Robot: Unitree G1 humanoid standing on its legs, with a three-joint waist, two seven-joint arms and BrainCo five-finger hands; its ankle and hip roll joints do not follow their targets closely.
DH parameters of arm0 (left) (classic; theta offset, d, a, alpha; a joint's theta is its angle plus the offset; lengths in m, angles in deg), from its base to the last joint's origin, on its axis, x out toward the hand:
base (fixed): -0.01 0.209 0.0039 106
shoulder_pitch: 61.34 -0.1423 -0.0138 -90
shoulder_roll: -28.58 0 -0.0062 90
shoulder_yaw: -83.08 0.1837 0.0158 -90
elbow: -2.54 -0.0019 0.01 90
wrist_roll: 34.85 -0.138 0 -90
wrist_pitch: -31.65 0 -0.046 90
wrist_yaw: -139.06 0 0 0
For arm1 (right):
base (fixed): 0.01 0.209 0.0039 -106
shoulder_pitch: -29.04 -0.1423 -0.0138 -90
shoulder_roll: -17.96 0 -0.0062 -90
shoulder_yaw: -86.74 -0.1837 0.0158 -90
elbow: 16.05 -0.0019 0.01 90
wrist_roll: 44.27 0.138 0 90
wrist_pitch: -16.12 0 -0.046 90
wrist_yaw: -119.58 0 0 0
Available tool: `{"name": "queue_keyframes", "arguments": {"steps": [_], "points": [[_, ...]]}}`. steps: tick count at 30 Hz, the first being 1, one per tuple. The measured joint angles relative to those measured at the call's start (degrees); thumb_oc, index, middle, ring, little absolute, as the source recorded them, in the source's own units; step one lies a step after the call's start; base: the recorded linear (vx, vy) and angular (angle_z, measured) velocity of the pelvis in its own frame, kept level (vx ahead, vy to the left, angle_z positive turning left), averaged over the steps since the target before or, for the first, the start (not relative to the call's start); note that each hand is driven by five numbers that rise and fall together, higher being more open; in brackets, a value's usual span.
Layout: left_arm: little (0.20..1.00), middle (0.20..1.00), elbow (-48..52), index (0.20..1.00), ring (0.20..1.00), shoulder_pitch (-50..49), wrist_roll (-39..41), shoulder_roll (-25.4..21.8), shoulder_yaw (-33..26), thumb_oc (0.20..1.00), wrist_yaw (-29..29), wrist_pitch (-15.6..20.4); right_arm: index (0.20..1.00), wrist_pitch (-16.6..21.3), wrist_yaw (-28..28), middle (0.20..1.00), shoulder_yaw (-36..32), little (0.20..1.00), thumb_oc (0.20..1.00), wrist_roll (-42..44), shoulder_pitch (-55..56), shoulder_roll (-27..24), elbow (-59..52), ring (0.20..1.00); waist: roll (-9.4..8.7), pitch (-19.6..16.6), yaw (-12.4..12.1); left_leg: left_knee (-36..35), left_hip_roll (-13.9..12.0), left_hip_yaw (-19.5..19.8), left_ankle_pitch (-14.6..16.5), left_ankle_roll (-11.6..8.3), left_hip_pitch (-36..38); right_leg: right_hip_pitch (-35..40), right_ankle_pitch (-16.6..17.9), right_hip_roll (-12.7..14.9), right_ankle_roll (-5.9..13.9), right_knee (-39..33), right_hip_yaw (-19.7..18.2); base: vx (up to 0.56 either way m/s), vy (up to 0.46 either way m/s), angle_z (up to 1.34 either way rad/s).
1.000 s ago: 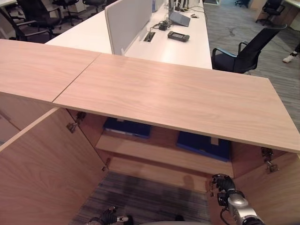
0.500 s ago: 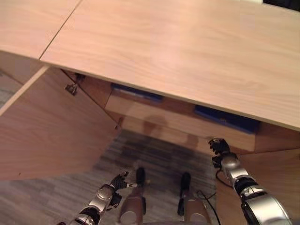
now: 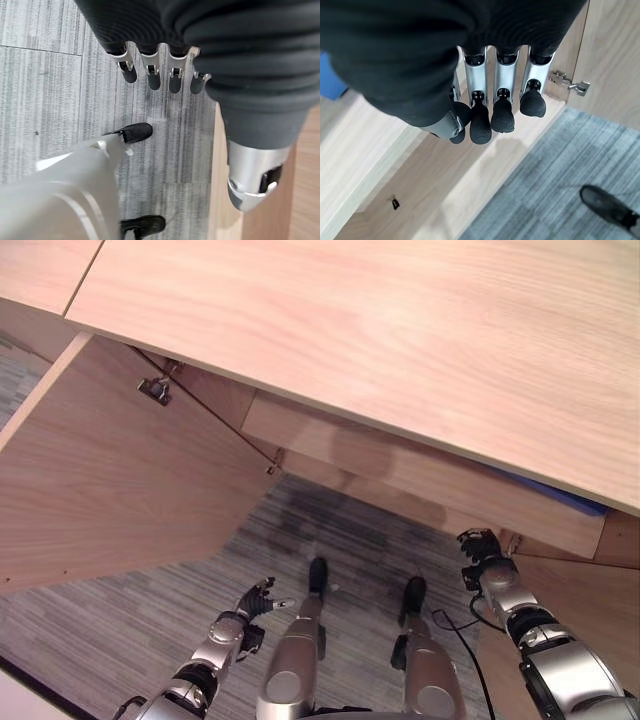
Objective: Put the empty folder in the office cabinet
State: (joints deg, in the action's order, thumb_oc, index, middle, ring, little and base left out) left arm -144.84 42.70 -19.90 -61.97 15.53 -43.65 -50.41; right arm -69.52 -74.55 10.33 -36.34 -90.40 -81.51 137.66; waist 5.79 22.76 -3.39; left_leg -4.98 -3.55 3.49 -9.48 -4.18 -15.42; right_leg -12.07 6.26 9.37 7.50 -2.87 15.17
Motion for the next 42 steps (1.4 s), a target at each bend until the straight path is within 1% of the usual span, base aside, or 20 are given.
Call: {"name": "queue_keyframes", "arguments": {"steps": [3,6,8,11,12,13,14,16,17,19,20,22,26,29,33,35,38,39,40,42], "points": [[1.0,1.0,1.4,1.0,1.0,0.2,0.5,-0.2,0.2,1.0,-0.2,0.7,0.2,0.1,-1.1,0.2,-0.3,0.2,0.2,0.0,-1.2,-0.7,-0.1,0.2,0.18,0.3,-0.1,0.0,0.0,0.0,0.0,0.0,0.0,0.0,0.0,0.0,0.02,0.0,0.0,0.0,0.0,0.0],[1.0,1.0,2.5,1.0,1.0,-0.1,0.6,-0.4,0.2,1.0,-0.4,1.0,0.2,0.5,-2.2,0.2,-2.7,0.2,0.2,0.7,-2.4,-1.2,-1.2,0.2,0.24,0.3,0.0,0.0,0.0,0.0,0.0,0.0,0.0,0.0,0.0,0.0,0.03,0.0,0.0,0.0,0.0,0.0],[1.0,1.0,4.5,1.0,1.0,-0.8,0.6,-0.6,0.2,1.0,-0.5,1.1,0.2,0.7,-2.9,0.2,-3.2,0.2,0.2,2.2,-2.2,-1.9,-4.1,0.2,0.28,0.4,0.0,0.0,0.0,0.0,0.0,0.0,0.0,0.0,0.0,0.0,0.06,0.0,0.0,0.0,0.0,0.0],[1.0,1.0,7.2,1.0,1.0,-1.6,0.6,-0.8,0.2,1.0,-0.8,1.4,0.2,2.7,-4.2,0.2,-5.1,0.2,0.2,2.2,-1.0,-2.4,-10.1,0.2,0.35,0.4,0.0,0.0,0.0,0.1,0.0,0.0,0.0,0.0,0.0,0.0,0.05,0.0,0.1,0.0,0.023,0.0],[1.0,1.0,14.0,1.0,1.0,-4.3,1.6,-3.0,-0.7,1.0,-2.6,0.2,0.2,2.7,-3.9,0.2,-6.4,0.2,0.2,2.2,0.9,-3.1,-14.5,0.2,0.66,0.7,-0.3,0.0,0.1,0.0,0.0,-0.01,0.0,0.1,0.0,0.4,0.04,-0.2,0.1,0.0,0.0,0.0],[1.0,1.0,31.4,1.0,1.0,-13.3,3.7,-11.7,-2.8,1.0,-5.8,2.4,0.2,4.9,-4.0,0.2,-10.1,0.2,0.2,2.1,5.2,-5.9,-23.7,0.2,1.1,1.9,-0.4,0.0,0.1,0.0,0.0,-0.01,0.0,0.1,0.0,0.4,0.06,0.0,0.2,-0.01,-0.009,0.04],[1.0,1.0,32.7,1.0,1.0,-15.8,5.0,-14.3,-4.1,1.0,-7.2,4.6,0.2,5.8,-4.4,0.2,-12.5,0.2,0.2,2.1,7.2,-7.3,-25.9,0.2,1.76,1.9,-0.3,0.0,0.3,0.1,0.0,0.0,0.1,0.1,-0.2,0.4,0.27,0.4,0.3,0.0,-0.012,0.04],[1.0,1.0,22.8,1.0,1.0,-15.4,5.5,-14.8,-7.3,1.0,-7.6,4.3,0.2,6.1,-5.5,0.2,-15.4,0.2,0.2,2.1,7.6,-7.8,-26.8,0.2,3.08,1.6,0.0,0.0,0.6,0.0,0.2,0.09,0.7,0.1,-1.0,0.9,0.68,1.6,0.1,0.0,-0.006,0.02],[1.0,1.0,17.7,1.0,1.0,-14.3,5.4,-14.7,-7.3,1.0,-7.8,3.3,0.2,6.8,-5.8,0.2,-16.0,0.2,0.2,2.0,8.0,-7.5,-28.7,0.2,3.36,1.7,0.3,0.0,0.6,0.1,0.2,0.09,0.7,-0.1,-1.2,0.9,0.58,1.9,0.1,0.0,0.0,0.0],[1.0,1.0,12.6,1.0,1.0,-13.2,4.4,-12.6,-6.9,1.0,-8.0,2.9,0.2,7.4,-5.8,0.2,-15.8,0.2,0.2,1.8,8.8,-7.1,-30.8,0.2,3.27,1.8,0.4,0.0,0.5,0.2,0.1,0.08,0.3,-0.6,-1.2,0.8,0.55,2.2,0.1,0.0,0.0,0.0],[1.0,1.0,12.0,1.0,1.0,-13.0,4.1,-10.9,-6.7,1.0,-8.0,2.8,0.2,7.5,-5.8,0.2,-16.0,0.2,0.2,1.6,9.5,-6.8,-32.3,0.2,3.25,1.8,0.4,0.0,0.5,0.2,0.1,0.07,0.3,-0.6,-1.2,0.9,0.55,2.3,0.1,0.0,0.0,0.0],[1.0,1.0,12.9,1.0,1.0,-12.9,3.1,-7.2,-6.1,1.0,-8.2,3.2,0.2,8.4,-5.8,0.2,-16.5,0.2,0.2,1.5,10.7,-5.8,-34.6,0.2,2.57,2.2,0.6,0.0,0.4,0.2,0.0,0.04,0.1,-0.9,-1.2,0.9,0.54,2.3,-0.1,0.0,0.004,-0.02],[1.0,1.0,13.1,1.0,1.0,-11.9,2.1,-6.5,-6.2,1.0,-8.2,3.5,0.2,8.9,-5.9,0.2,-16.7,0.2,0.2,1.5,11.0,-4.9,-34.5,0.2,2.01,2.6,1.4,-0.1,0.2,0.1,0.0,-0.03,0.0,-1.1,-1.2,0.9,0.53,2.3,-0.2,0.0,0.002,-0.02],[1.0,1.0,13.2,1.0,1.0,-11.8,2.1,-7.0,-6.8,1.0,-8.0,3.6,0.2,8.8,-6.1,0.2,-16.7,0.2,0.2,1.5,10.9,-4.9,-33.1,0.2,2.0,2.6,1.6,-0.1,0.2,0.0,0.0,-0.03,0.0,-1.2,-1.2,0.8,0.52,2.3,-0.3,0.0,0.0,0.0],[1.0,1.0,15.2,1.0,1.0,-11.9,2.3,-8.2,-6.8,1.0,-8.2,3.5,0.2,8.6,-6.1,0.2,-16.7,0.2,0.2,1.5,7.0,-5.0,-25.2,0.2,2.01,2.6,1.0,0.0,0.2,-0.1,0.0,-0.02,-0.1,-1.2,-1.2,0.8,0.53,2.3,-0.3,0.0,0.0,0.0],[1.0,1.0,16.2,1.0,1.0,-11.9,2.7,-9.2,-6.7,1.0,-8.5,3.5,0.2,7.7,-6.2,0.2,-16.6,0.2,0.2,1.6,4.3,-5.0,-21.4,0.2,2.02,2.6,0.8,0.0,0.2,-0.1,0.0,-0.02,-0.1,-1.2,-1.2,0.9,0.54,2.3,-0.3,0.0,0.0,0.0],[1.0,1.0,18.5,1.0,1.0,-11.9,3.0,-10.8,-6.6,1.0,-9.4,3.5,0.2,7.3,-6.2,0.2,-16.5,0.2,0.2,1.6,1.6,-5.2,-17.9,0.2,2.13,2.6,0.1,0.0,0.2,-0.1,0.0,-0.03,-0.1,-1.3,-1.2,0.9,0.54,2.3,-0.3,0.0,0.0,0.0],[1.0,1.0,19.7,1.0,1.0,-11.9,3.9,-11.3,-6.5,1.0,-9.6,3.5,0.2,7.1,-6.2,0.2,-16.4,0.2,0.2,1.6,0.8,-5.6,-16.4,0.2,2.36,2.7,-0.3,0.0,0.3,-0.1,0.0,-0.03,-0.1,-1.3,-1.2,0.9,0.54,2.3,-0.3,0.0,0.001,0.04],[1.0,1.0,21.7,1.0,1.0,-11.9,4.9,-11.9,-6.5,1.0,-9.9,3.6,0.2,6.4,-6.2,0.2,-16.3,0.2,0.2,1.7,-0.1,-6.9,-15.5,0.2,3.12,3.1,-0.8,0.0,0.4,0.1,-0.1,0.03,-0.2,-1.3,-1.2,0.9,0.54,2.4,-0.1,-0.01,-0.002,0.05],[1.0,1.0,22.3,1.0,1.0,-11.9,5.1,-12.3,-6.5,1.0,-10.4,3.6,0.2,6.4,-6.1,0.2,-16.2,0.2,0.2,1.7,-1.3,-7.6,-15.1,0.2,3.93,3.5,-0.9,0.0,0.5,0.1,-0.1,0.05,-0.2,-1.3,-1.2,0.9,0.54,2.5,-0.1,-0.01,-0.003,0.02]]}}
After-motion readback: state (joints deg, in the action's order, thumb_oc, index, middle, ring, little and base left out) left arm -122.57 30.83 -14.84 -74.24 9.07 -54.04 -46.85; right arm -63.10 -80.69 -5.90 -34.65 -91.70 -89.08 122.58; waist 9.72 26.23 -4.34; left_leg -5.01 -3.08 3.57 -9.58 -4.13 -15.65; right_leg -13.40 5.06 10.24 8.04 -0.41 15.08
